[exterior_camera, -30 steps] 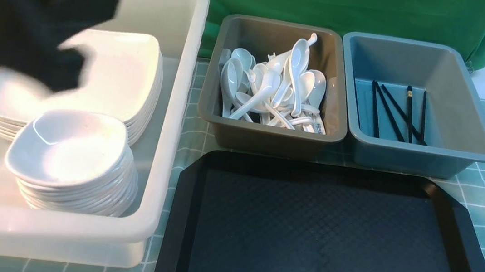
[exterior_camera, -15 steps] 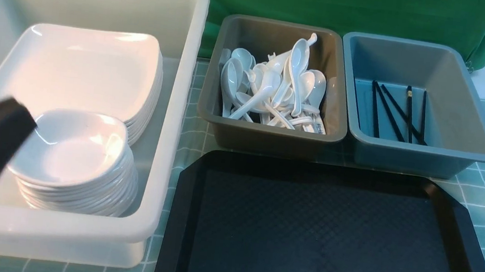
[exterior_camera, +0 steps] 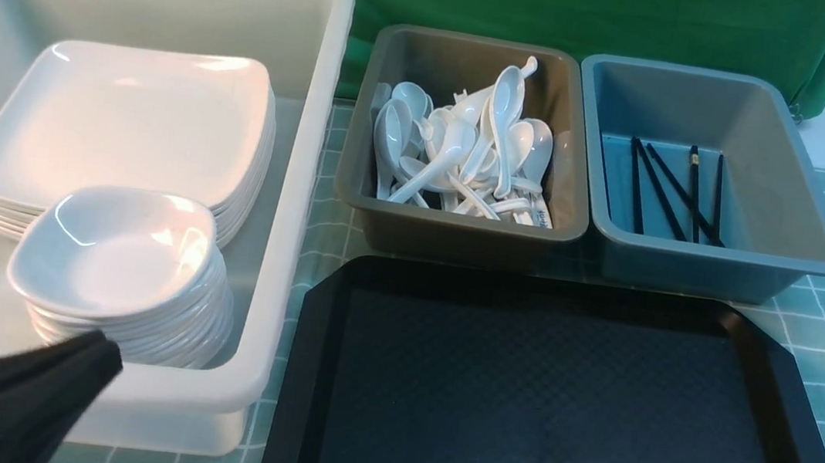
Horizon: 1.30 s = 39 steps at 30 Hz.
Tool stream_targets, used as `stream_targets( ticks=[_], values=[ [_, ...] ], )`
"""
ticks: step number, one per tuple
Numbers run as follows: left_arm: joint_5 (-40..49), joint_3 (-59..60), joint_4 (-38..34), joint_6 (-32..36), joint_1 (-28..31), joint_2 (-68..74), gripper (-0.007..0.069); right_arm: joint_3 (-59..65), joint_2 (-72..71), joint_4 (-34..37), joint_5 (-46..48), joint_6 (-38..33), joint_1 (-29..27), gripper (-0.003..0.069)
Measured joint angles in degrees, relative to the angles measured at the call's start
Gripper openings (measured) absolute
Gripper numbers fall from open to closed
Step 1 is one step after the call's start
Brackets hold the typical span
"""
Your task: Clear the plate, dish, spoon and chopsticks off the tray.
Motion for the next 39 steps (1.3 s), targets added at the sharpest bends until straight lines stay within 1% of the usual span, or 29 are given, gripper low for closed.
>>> stream_targets(
  ticks=[1,3,4,6,8,9,10,12,16,18,21,24,39],
  values=[
    [0.00,0.00,0.00,0.00,0.00,0.00,0.0011,0.00,0.00,0.00,0.00,0.00,0.00,0.0099],
    [0.24,1.90,0.00,0.00,0.00,0.00,0.0011,6.94,-7.08,2.58,-6.30,-8.49,-8.80,0.0036],
    [0.24,2.37,0.00,0.00,0.00,0.00,0.0011,9.34,-8.99,3.27,-8.60,-10.92,-10.66,0.0029],
    [0.18,3.39,0.00,0.00,0.00,0.00,0.0013,17.82,-15.21,4.30,-16.57,-13.86,-16.25,0.0018],
    [0.18,4.52,0.00,0.06,0.00,0.00,0.0013,27.16,-21.54,5.20,-24.11,-15.44,-21.19,0.0016],
    [0.18,5.09,0.00,0.06,0.00,0.00,0.0013,34.37,-26.34,5.84,-28.91,-15.66,-23.85,0.0017],
    [0.23,5.19,0.00,0.06,0.00,0.00,0.0013,35.39,-27.02,5.98,-29.46,-15.66,-24.59,0.0017],
    [0.84,6.21,0.00,0.20,0.00,0.00,0.0015,46.20,-34.20,6.29,-34.51,-13.97,-27.74,0.0016],
    [2.58,6.50,0.00,0.20,0.00,0.00,0.0017,58.37,-41.34,6.35,-38.48,-9.80,-29.22,0.0016],
    [3.10,6.53,0.00,0.20,0.00,0.00,0.0017,60.21,-42.97,6.72,-37.93,-8.45,-29.22,0.0016],
    [3.17,6.53,0.00,0.20,0.00,0.00,0.0017,60.78,-43.49,6.41,-34.65,-5.65,-29.22,0.0016],
    [3.17,6.53,0.00,0.20,0.00,0.00,0.0017,60.78,-43.49,6.72,-34.23,-4.74,-29.22,0.0016],
    [3.17,6.53,0.00,0.20,0.00,0.00,0.0017,60.78,-43.49,6.41,-34.03,-4.35,-29.22,0.0028]
  ],
)
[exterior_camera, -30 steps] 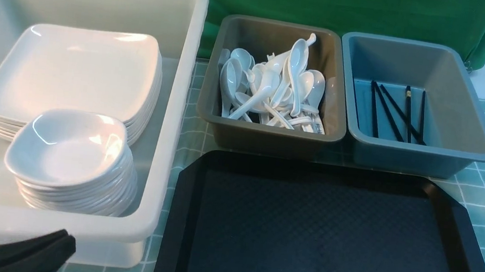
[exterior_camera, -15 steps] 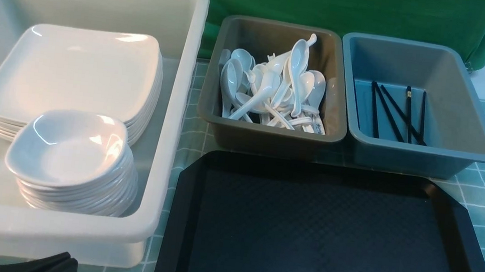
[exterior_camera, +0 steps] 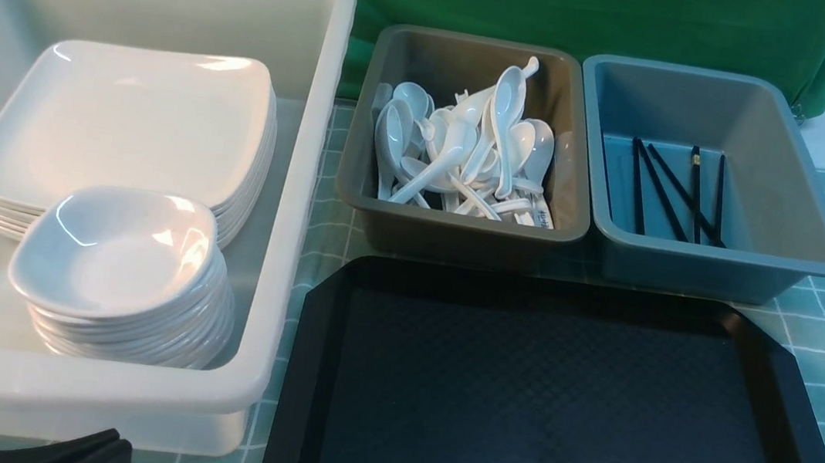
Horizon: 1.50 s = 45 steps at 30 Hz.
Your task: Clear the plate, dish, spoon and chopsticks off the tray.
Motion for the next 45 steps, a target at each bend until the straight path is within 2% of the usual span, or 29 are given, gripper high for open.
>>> stream_targets(
  ticks=[12,15,17,18,19,21,23,24,28,30,45],
  values=[
    [0.00,0.00,0.00,0.00,0.00,0.00,0.0017,0.00,0.00,0.00,0.00,0.04,0.00,0.0036],
    [-0.74,0.00,-0.02,1.90,0.82,-0.05,0.0017,0.00,0.00,0.00,0.00,0.04,0.00,0.0043],
    [-2.23,0.00,-1.76,3.68,4.14,-0.75,0.0015,0.00,0.00,0.00,0.00,0.04,0.00,0.0048],
    [-2.56,0.00,-2.89,3.81,7.57,-1.94,0.0013,0.00,0.00,0.00,0.00,0.04,0.00,0.0051],
    [-2.56,0.00,-2.89,3.72,8.24,-2.15,0.0013,0.00,0.00,0.00,0.00,0.04,0.00,0.0052],
    [-1.46,0.00,-3.82,2.02,17.21,-5.58,0.0013,0.00,0.00,0.00,0.00,0.04,0.00,0.0055],
    [2.59,0.00,-4.08,0.01,26.48,-10.40,0.0013,0.00,0.00,0.30,0.00,0.04,0.00,0.0062],
    [3.20,0.00,-4.08,-0.12,27.95,-10.83,0.0013,0.00,0.00,0.30,0.00,0.04,0.00,0.0063],
    [15.97,0.02,-3.70,-1.17,38.60,-19.61,0.0013,0.00,0.00,0.00,0.00,0.04,0.00,0.0077],
    [18.59,0.07,-3.65,-1.23,39.44,-20.53,0.0013,0.00,0.00,0.30,0.00,0.04,0.00,0.0084],
    [19.05,0.06,-3.72,-1.37,39.53,-20.93,0.0013,0.00,-0.04,0.00,0.00,0.12,0.00,0.0111]
  ],
)
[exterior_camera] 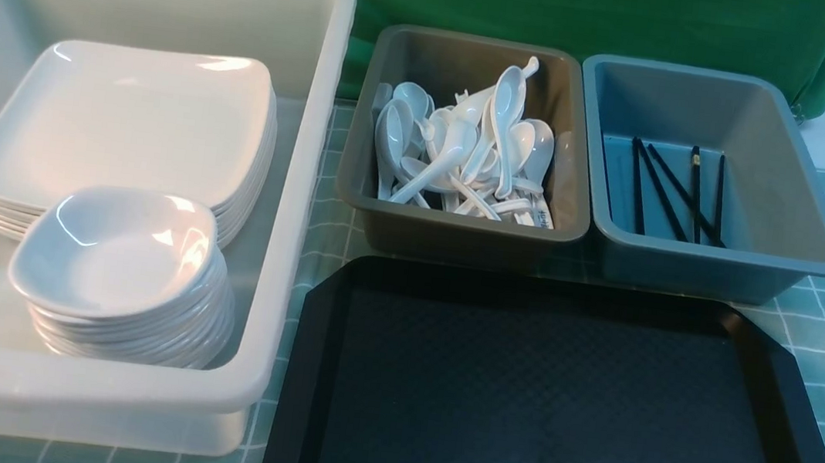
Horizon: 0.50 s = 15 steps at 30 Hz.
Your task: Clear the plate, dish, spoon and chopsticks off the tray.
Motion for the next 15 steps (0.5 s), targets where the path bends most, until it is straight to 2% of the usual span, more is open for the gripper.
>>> stream_targets(
  ticks=[15],
  values=[
    [0.00,0.00,0.00,-0.09,0.00,0.00,0.0013,0.00,0.00,0.00,0.00,0.32,0.00,0.0148]
  ],
)
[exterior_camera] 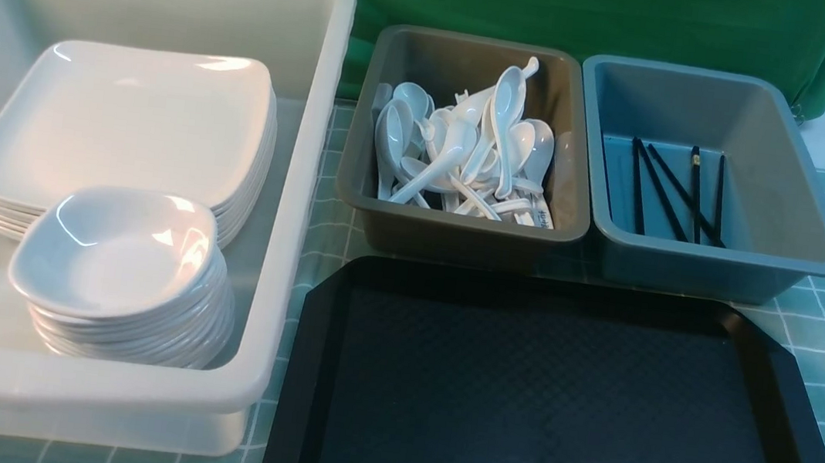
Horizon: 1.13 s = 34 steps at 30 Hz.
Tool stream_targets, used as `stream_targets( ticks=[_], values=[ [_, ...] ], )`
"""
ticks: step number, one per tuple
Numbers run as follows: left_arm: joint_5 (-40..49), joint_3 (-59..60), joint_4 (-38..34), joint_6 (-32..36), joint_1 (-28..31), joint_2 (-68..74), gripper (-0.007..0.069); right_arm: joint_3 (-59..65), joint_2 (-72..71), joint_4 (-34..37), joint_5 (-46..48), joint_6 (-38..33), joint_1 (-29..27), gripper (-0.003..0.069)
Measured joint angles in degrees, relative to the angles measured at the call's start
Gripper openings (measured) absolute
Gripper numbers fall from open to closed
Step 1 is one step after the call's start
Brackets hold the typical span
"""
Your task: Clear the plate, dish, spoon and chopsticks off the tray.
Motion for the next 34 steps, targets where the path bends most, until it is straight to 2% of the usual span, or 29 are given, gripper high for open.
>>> stream_targets(
  ticks=[34],
  values=[
    [0.00,0.00,0.00,0.12,0.00,0.00,0.0013,0.00,0.00,0.00,0.00,0.00,0.00,0.0237]
  ],
)
